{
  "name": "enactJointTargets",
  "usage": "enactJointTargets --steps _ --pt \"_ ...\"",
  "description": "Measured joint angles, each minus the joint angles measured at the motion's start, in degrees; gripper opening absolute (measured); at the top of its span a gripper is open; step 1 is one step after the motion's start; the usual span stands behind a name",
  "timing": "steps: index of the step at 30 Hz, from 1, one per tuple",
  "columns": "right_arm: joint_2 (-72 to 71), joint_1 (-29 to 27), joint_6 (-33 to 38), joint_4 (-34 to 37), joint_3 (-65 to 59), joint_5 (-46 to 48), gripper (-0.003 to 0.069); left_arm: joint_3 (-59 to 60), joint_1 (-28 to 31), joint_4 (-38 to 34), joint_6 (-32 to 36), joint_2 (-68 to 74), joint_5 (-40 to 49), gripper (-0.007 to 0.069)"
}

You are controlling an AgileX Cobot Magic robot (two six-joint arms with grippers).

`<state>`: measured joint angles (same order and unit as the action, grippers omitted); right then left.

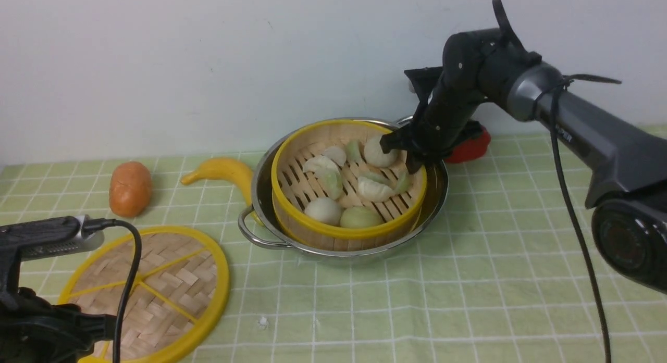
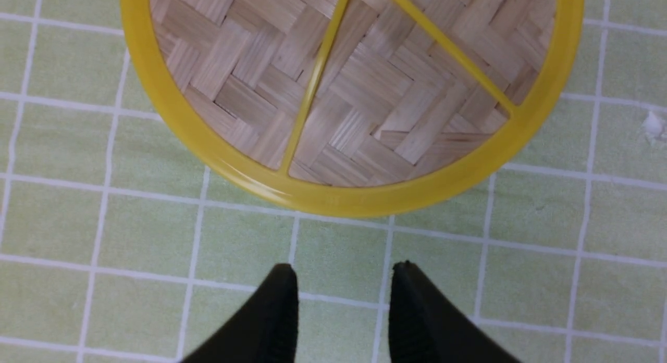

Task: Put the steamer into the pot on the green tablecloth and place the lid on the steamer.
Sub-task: 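Place the bamboo steamer basket of food into the steel pot with the right gripper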

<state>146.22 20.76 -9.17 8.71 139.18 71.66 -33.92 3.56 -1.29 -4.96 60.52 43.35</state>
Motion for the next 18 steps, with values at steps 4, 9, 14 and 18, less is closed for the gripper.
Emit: enactJointTargets --steps 4,9,14,18 --pt "0.0 0.0 0.0 -0.2 0.3 0.0 0.0069 -0.1 0.0 0.0 0.0 0.1 -1.0 0.0243" --pt "0.0 0.0 -0.7 1.5 0.7 -0.1 0.0152 -3.5 0.0 0.2 0.5 1.5 -1.4 0.0243" --pt "-0.6 0.0 -0.7 3.7 1.0 -0.6 0.031 -11.0 0.0 0.2 1.5 6.7 1.5 0.0243" --pt "-1.7 0.0 -0.5 3.8 1.0 -0.7 0.0426 -18.5 0.0 0.2 1.5 12.8 5.1 0.0243"
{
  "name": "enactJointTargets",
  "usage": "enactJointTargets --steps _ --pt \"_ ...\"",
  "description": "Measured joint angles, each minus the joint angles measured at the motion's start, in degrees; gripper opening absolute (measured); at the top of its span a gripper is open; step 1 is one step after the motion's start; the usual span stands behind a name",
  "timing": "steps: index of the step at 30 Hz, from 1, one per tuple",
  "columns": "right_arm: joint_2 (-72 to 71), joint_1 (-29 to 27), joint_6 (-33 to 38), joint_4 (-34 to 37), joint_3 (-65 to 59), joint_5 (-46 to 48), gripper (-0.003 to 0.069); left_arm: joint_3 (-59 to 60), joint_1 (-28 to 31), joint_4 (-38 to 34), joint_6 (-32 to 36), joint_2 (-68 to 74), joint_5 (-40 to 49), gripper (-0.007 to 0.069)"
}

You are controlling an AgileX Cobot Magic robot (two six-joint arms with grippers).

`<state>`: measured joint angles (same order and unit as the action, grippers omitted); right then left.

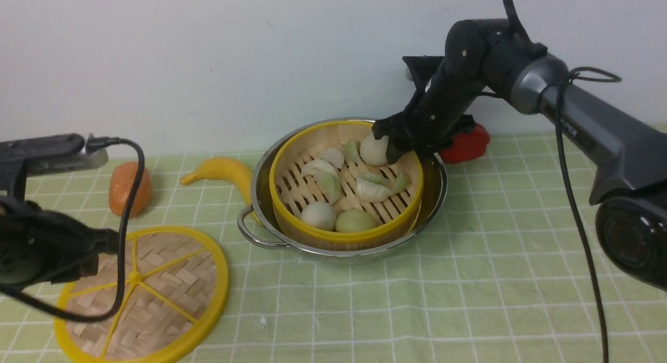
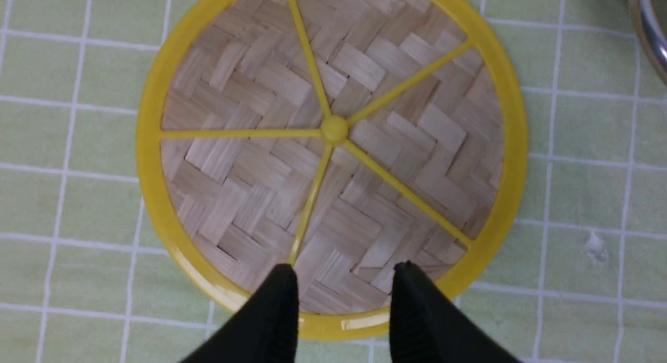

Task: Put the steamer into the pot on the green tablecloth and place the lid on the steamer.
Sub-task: 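Place the bamboo steamer basket of food into the steel pot with the right gripper, then grasp the bamboo steamer lid lying on the table by its centre knob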

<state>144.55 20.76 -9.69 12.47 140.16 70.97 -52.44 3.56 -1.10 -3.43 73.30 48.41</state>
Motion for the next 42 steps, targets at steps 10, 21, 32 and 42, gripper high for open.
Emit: enactJointTargets --steps 10,21,32,42 --pt "-14.1 -2.9 1.7 -5.2 -3.0 -0.5 0.0501 -8.1 0.0 0.0 0.6 14.7 2.3 0.0243" --pt "-40.9 -4.8 7.8 -5.3 -21.5 -0.5 0.0501 -8.3 0.0 0.0 0.6 28.1 -5.5 0.0243" --pt "-58.8 -4.8 8.6 -9.1 -36.2 -0.4 0.0501 -8.5 0.0 0.0 0.6 30.2 -8.1 0.0189" --pt "-71.2 -4.8 7.4 -15.8 -52.0 -0.4 0.0501 -18.9 0.1 5.7 0.6 29.1 7.3 0.012"
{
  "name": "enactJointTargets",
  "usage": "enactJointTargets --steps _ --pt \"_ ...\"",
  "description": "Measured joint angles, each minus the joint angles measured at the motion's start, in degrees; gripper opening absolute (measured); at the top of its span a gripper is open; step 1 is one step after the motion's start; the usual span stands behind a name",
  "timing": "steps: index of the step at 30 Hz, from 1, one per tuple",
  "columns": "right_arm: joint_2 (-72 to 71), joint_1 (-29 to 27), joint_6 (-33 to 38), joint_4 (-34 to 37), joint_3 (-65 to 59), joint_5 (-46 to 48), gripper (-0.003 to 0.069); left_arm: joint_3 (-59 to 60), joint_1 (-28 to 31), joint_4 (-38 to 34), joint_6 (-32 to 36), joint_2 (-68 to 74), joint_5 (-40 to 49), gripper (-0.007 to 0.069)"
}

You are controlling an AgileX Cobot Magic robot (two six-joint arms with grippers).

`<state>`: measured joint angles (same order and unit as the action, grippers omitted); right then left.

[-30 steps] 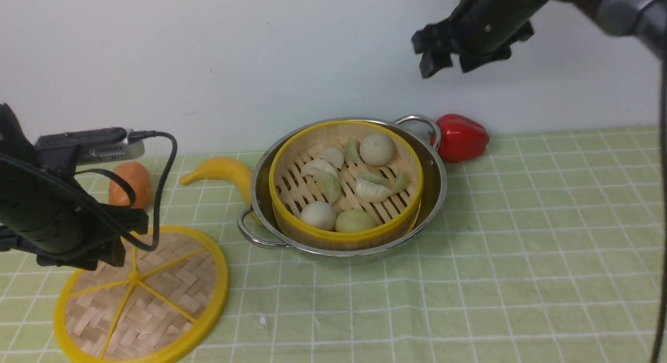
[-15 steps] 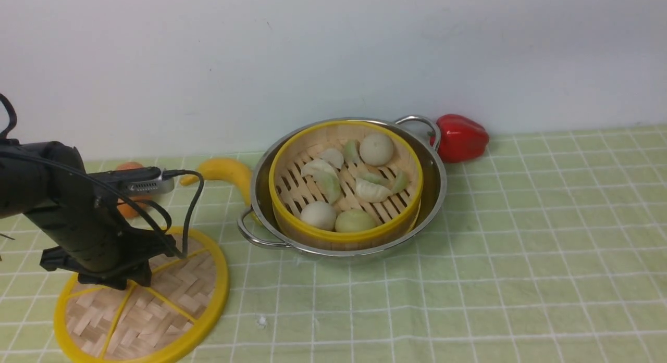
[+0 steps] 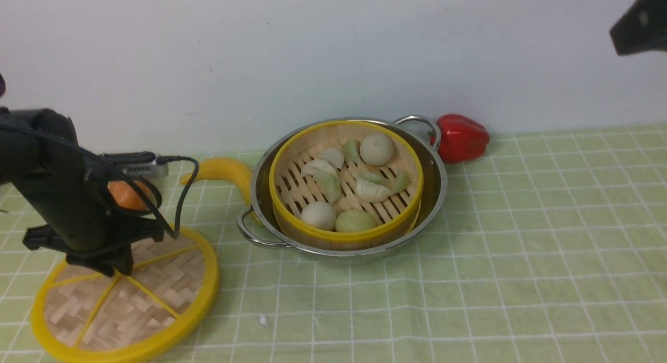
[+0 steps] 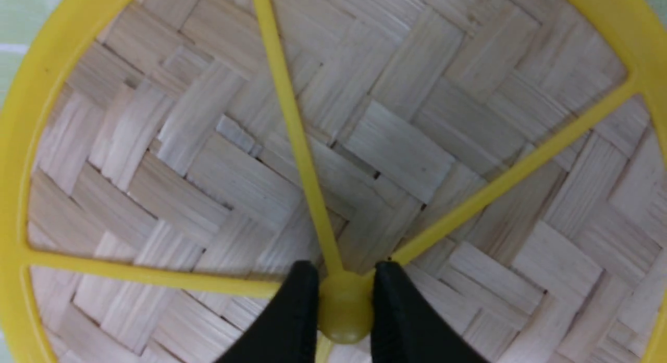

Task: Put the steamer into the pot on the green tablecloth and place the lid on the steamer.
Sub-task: 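Grasp the bamboo steamer lid lying on the table by its centre knob, then place the yellow bamboo steamer lid onto the steamer in the pot with the left gripper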

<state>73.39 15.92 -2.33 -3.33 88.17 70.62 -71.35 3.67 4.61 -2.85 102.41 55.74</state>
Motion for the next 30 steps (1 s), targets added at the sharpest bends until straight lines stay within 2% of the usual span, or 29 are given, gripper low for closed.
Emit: enactJointTargets --steps 4,9,13,20,25,30 --pt "-4.2 0.0 -0.9 -3.7 -5.0 0.1 0.0501 -13.0 -0.2 4.9 0.0 -1.4 11.2 0.012" --pt "-7.7 0.0 -2.6 -6.4 -7.1 0.3 0.0501 -27.6 -3.9 5.3 2.2 -1.5 13.3 0.012" --pt "-9.8 0.0 -3.0 -7.3 -7.2 0.2 0.0501 -38.1 -13.4 3.4 3.6 2.2 13.5 0.012" --pt "-10.2 0.0 -3.0 -7.3 -7.2 0.2 0.0501 -52.7 -28.7 2.4 2.5 17.7 13.7 0.012" --pt "-10.3 0.0 -3.1 -7.3 -7.3 0.2 0.0501 -61.4 -34.0 5.0 0.8 26.8 14.1 0.012" --pt "-10.2 0.0 -3.1 -7.3 -7.3 0.2 0.0501 -64.6 -35.5 6.8 0.2 31.4 14.5 0.012"
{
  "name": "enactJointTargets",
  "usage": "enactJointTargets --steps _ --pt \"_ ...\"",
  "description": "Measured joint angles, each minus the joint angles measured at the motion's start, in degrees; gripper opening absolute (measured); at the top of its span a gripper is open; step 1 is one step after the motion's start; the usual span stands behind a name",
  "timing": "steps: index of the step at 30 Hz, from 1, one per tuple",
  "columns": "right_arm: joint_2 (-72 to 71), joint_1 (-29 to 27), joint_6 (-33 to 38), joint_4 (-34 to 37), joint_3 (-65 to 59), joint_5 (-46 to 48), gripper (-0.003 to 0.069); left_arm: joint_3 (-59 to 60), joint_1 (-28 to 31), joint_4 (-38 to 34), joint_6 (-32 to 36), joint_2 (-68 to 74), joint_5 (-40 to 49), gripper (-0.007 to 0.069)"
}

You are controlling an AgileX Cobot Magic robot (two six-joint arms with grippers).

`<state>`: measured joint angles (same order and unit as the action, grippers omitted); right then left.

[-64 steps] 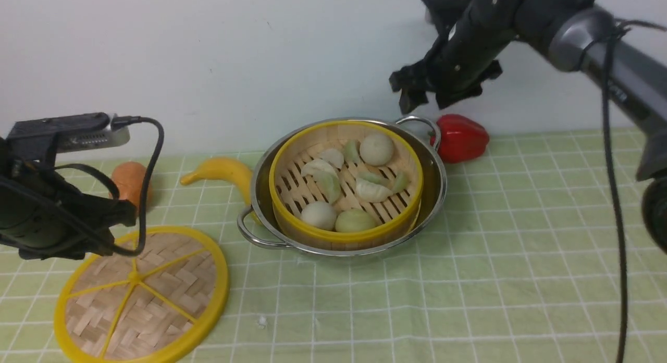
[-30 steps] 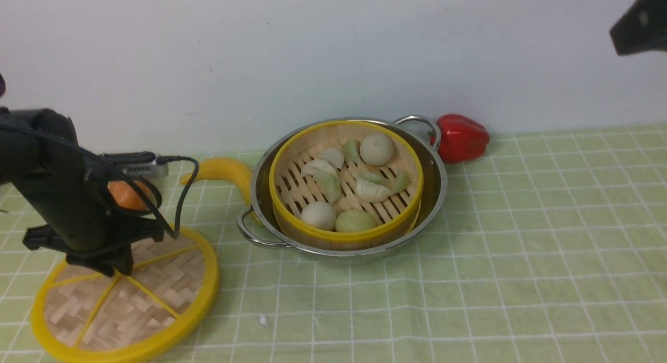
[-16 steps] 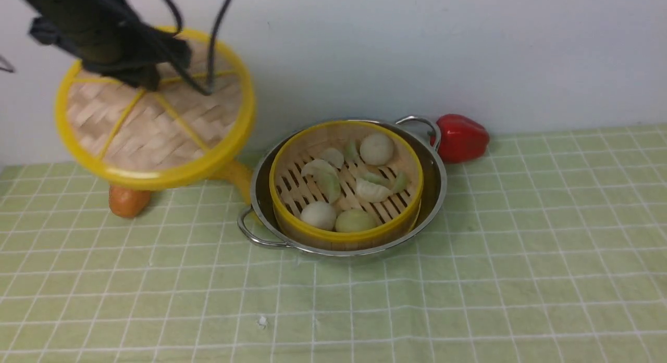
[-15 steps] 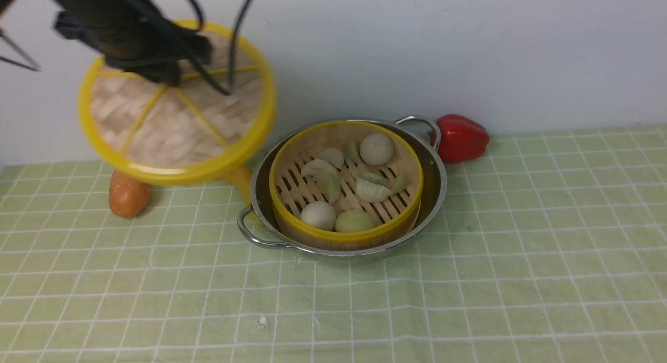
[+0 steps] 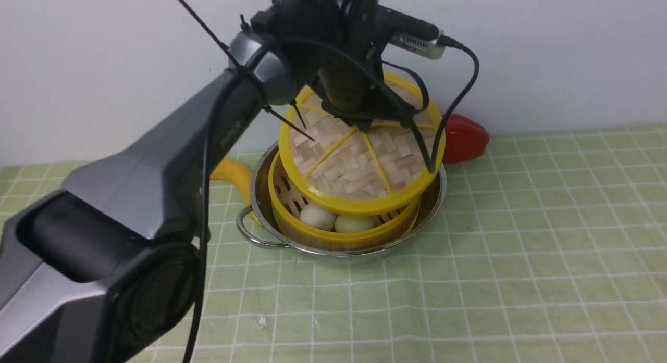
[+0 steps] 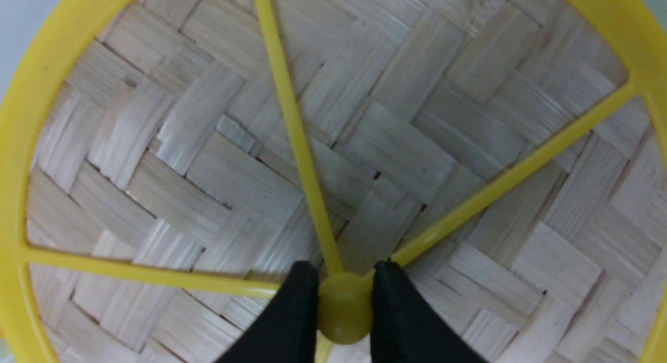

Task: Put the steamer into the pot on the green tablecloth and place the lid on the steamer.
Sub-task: 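Place the yellow bamboo steamer lid onto the steamer in the pot with the left gripper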

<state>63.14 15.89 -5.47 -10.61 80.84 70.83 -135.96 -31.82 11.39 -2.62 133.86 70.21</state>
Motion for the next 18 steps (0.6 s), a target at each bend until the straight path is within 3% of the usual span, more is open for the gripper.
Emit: enactJointTargets --steps 11,18 --pt "0.0 0.0 0.0 0.0 0.0 0.0 0.0501 -0.5 -0.1 0.8 -1.4 0.6 0.3 0.012" --pt "0.0 0.0 0.0 0.0 0.0 0.0 0.0501 -0.3 -0.1 0.8 -0.9 -6.7 0.4 0.012"
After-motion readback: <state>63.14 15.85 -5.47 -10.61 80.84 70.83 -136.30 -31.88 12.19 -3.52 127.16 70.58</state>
